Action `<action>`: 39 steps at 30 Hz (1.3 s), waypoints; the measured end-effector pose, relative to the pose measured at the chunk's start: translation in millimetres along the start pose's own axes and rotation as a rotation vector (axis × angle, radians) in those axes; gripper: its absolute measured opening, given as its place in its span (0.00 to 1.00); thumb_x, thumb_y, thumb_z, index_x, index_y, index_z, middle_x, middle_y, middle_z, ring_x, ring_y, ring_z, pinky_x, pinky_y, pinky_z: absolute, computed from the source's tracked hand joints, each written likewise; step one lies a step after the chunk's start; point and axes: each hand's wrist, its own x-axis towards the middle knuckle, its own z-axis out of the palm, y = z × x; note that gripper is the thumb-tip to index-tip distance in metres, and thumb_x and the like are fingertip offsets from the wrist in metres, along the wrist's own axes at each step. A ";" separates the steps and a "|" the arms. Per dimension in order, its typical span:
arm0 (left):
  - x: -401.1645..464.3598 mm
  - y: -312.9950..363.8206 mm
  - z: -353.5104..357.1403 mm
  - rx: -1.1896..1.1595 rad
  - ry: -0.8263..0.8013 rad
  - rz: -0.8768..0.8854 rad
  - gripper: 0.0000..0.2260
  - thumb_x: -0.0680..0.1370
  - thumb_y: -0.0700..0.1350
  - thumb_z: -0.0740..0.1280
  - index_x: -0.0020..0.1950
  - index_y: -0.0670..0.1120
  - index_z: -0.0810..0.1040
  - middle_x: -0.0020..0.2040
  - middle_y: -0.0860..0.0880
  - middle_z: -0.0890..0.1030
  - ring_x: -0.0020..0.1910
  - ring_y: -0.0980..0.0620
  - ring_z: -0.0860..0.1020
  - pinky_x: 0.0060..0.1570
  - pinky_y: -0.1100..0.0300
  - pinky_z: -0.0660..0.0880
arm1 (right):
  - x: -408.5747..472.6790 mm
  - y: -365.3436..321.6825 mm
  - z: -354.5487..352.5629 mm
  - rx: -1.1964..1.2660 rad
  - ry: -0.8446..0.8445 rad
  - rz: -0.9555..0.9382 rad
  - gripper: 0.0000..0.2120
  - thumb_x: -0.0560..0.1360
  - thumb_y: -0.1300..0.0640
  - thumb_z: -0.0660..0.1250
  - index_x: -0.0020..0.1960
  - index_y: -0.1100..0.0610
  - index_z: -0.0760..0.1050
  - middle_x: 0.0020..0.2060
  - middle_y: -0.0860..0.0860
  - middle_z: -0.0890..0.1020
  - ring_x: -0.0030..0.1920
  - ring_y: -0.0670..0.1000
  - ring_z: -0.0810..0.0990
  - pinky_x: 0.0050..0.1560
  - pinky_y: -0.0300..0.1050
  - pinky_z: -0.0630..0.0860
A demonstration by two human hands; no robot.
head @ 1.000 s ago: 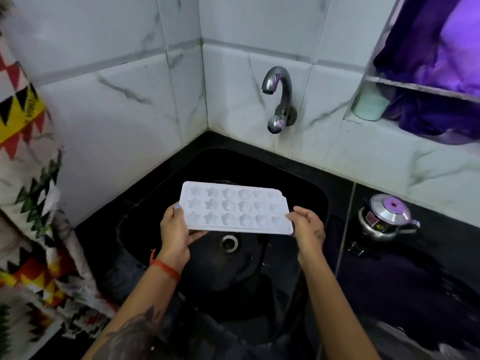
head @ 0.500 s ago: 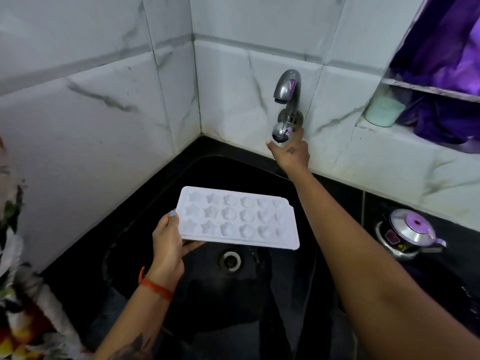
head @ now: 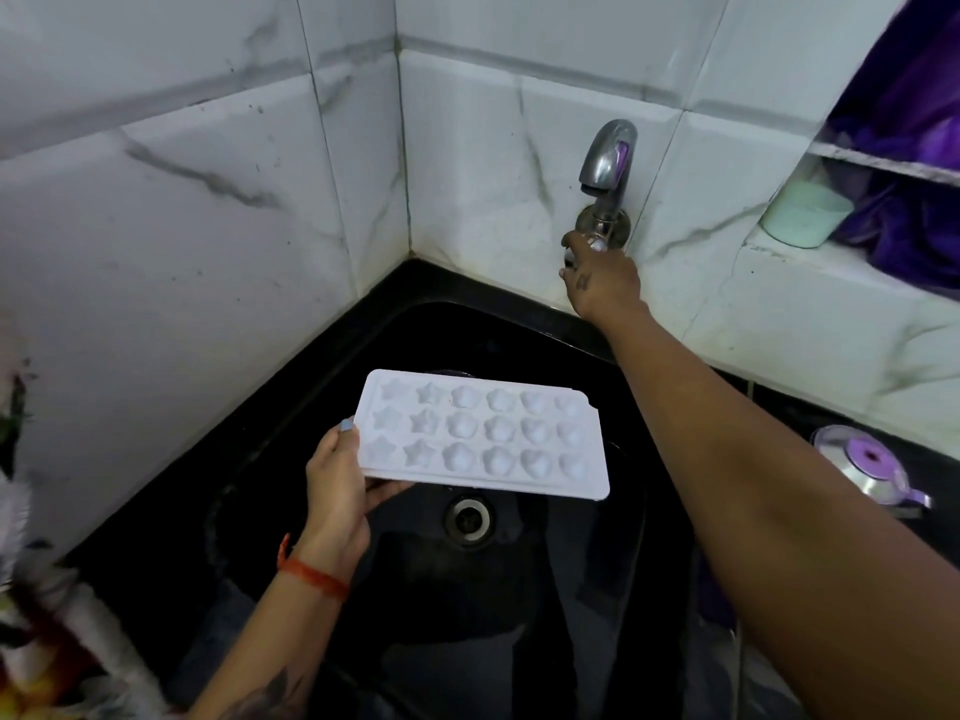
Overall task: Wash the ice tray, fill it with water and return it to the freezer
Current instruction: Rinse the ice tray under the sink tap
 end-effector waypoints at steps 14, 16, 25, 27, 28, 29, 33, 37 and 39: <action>-14.0 1.5 -7.1 0.021 0.004 0.008 0.10 0.82 0.47 0.55 0.55 0.45 0.74 0.46 0.47 0.80 0.44 0.48 0.79 0.35 0.54 0.76 | -94.8 11.3 -33.1 0.387 -0.274 0.331 0.26 0.79 0.44 0.59 0.74 0.51 0.61 0.65 0.58 0.74 0.62 0.60 0.74 0.58 0.48 0.73; -15.6 0.9 -7.2 0.019 0.000 0.004 0.10 0.82 0.47 0.55 0.55 0.45 0.73 0.46 0.47 0.79 0.45 0.47 0.79 0.36 0.53 0.76 | -128.2 14.1 -33.6 0.519 -0.501 0.436 0.24 0.78 0.42 0.60 0.67 0.55 0.71 0.59 0.55 0.78 0.56 0.55 0.77 0.48 0.45 0.73; -18.0 4.3 -3.3 -0.039 -0.039 -0.059 0.11 0.81 0.47 0.57 0.60 0.44 0.73 0.53 0.45 0.79 0.52 0.44 0.78 0.40 0.53 0.76 | -187.7 19.7 -29.7 0.905 -0.430 0.359 0.11 0.75 0.60 0.69 0.57 0.56 0.76 0.48 0.55 0.82 0.45 0.49 0.81 0.36 0.38 0.75; -18.6 6.6 0.2 -0.064 -0.068 -0.085 0.13 0.82 0.47 0.57 0.62 0.42 0.73 0.54 0.44 0.79 0.53 0.44 0.78 0.44 0.52 0.75 | -193.6 19.6 -28.8 1.002 -0.346 0.346 0.12 0.74 0.63 0.69 0.57 0.56 0.75 0.49 0.58 0.82 0.47 0.53 0.82 0.36 0.40 0.79; -18.0 7.5 2.5 -0.070 -0.078 -0.097 0.13 0.82 0.47 0.56 0.62 0.42 0.72 0.53 0.44 0.79 0.52 0.45 0.77 0.47 0.51 0.75 | -196.4 19.7 -27.7 1.026 -0.298 0.344 0.12 0.74 0.65 0.68 0.55 0.55 0.75 0.49 0.58 0.82 0.49 0.55 0.82 0.38 0.42 0.80; -18.4 9.6 3.9 -0.071 -0.093 -0.112 0.12 0.82 0.47 0.56 0.61 0.43 0.72 0.53 0.45 0.78 0.51 0.45 0.77 0.52 0.49 0.74 | -199.5 19.8 -27.1 1.043 -0.251 0.337 0.12 0.74 0.67 0.67 0.54 0.53 0.76 0.49 0.57 0.82 0.50 0.56 0.82 0.41 0.44 0.81; -17.1 18.6 8.6 -0.166 -0.136 -0.199 0.08 0.81 0.42 0.56 0.54 0.42 0.73 0.56 0.40 0.75 0.52 0.42 0.76 0.57 0.48 0.71 | -208.4 19.3 -25.3 1.126 -0.067 0.295 0.14 0.73 0.70 0.66 0.49 0.52 0.76 0.48 0.56 0.83 0.50 0.54 0.82 0.49 0.46 0.81; -13.3 18.2 16.0 -0.228 -0.168 -0.319 0.12 0.82 0.43 0.57 0.54 0.34 0.71 0.45 0.38 0.76 0.35 0.45 0.79 0.41 0.50 0.76 | -210.8 15.8 -30.5 1.237 0.142 0.298 0.11 0.72 0.72 0.67 0.43 0.56 0.75 0.44 0.53 0.84 0.46 0.48 0.83 0.45 0.40 0.79; -9.0 13.4 18.4 -0.203 -0.186 -0.330 0.09 0.81 0.37 0.56 0.54 0.35 0.73 0.51 0.40 0.75 0.39 0.46 0.78 0.39 0.50 0.75 | -210.6 15.3 -34.4 1.293 0.143 0.320 0.12 0.72 0.74 0.66 0.43 0.57 0.76 0.46 0.51 0.83 0.45 0.44 0.83 0.42 0.35 0.78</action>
